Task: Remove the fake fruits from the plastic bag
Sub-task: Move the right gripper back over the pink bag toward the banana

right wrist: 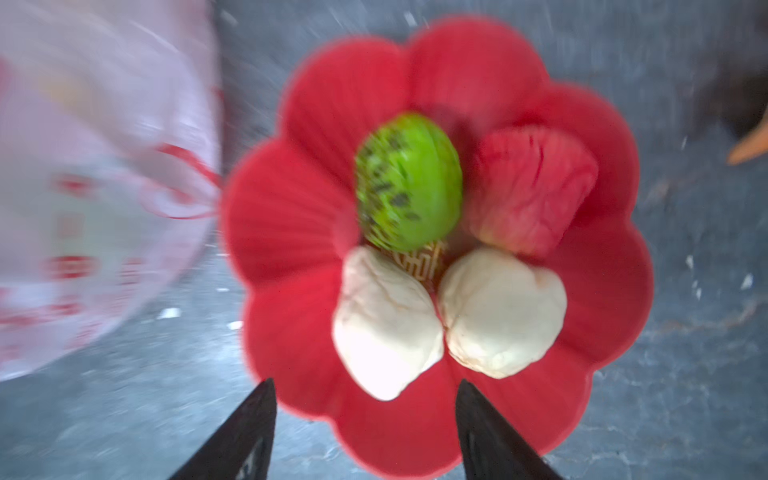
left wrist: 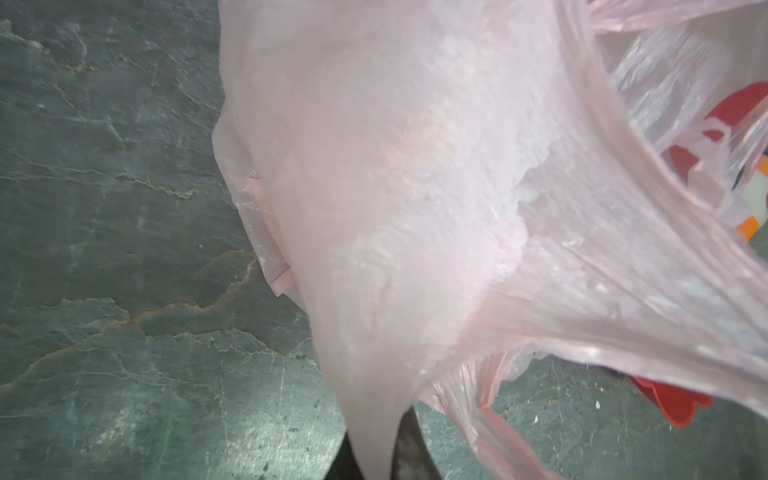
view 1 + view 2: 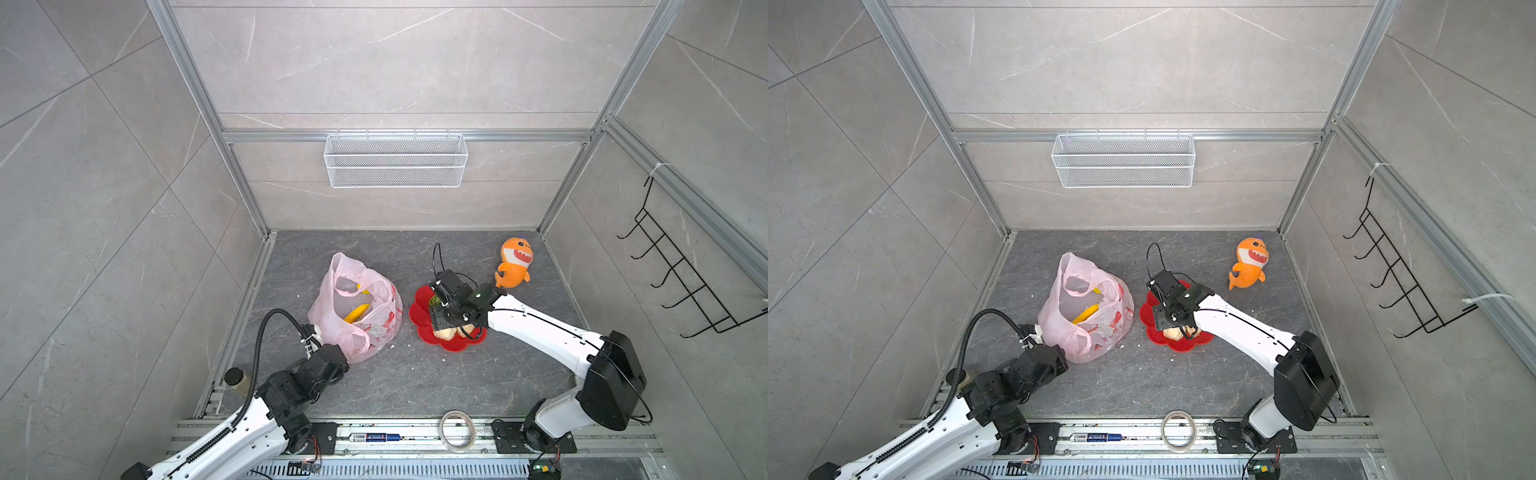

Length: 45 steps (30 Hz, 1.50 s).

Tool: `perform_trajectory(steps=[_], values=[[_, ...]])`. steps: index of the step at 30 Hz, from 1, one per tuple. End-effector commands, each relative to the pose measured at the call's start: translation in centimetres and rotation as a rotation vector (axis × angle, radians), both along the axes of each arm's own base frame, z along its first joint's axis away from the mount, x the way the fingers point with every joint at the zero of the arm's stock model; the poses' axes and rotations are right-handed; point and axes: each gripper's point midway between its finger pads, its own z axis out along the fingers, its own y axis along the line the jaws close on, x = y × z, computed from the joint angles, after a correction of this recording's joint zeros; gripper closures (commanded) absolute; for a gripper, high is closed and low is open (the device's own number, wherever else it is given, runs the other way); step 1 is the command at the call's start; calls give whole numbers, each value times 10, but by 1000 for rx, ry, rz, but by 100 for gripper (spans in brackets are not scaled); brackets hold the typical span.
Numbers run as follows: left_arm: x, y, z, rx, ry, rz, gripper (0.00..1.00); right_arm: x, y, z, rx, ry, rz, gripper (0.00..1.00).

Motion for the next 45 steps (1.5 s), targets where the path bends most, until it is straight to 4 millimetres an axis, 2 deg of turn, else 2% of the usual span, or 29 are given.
perform_trajectory(steps=[1, 5, 9, 12, 17, 23, 27, 29, 33, 39, 45], values=[[-13, -11, -7, -3, 66, -103, 100, -8, 35, 39, 61, -51, 122, 31], [-19, -15, -13, -5, 100, -139, 100, -6, 84, 69, 138, -103, 187, 33], [-21, -14, -21, 4, 112, -144, 100, -3, 133, 81, 262, -100, 233, 39], [-23, -11, -31, 2, 127, -126, 100, -2, 164, 69, 267, -71, 270, 45], [-26, -4, -46, -5, 146, -78, 100, -3, 213, 38, 288, -13, 320, 52], [-28, 1, -49, -12, 140, -53, 100, 9, 250, -9, 278, 27, 327, 57], [-28, 4, -45, -12, 131, -48, 100, 19, 263, -31, 235, 51, 326, 58], [-28, 5, -43, -17, 126, -39, 100, 25, 262, -40, 188, 52, 312, 58], [-30, 10, -44, -23, 121, -23, 100, 34, 252, -49, 102, 51, 253, 59], [-30, 13, -42, -22, 110, -9, 100, 41, 242, -59, 62, 36, 189, 59], [-27, 10, -33, -31, 97, -20, 100, 62, 230, -69, 2, 6, 135, 59]])
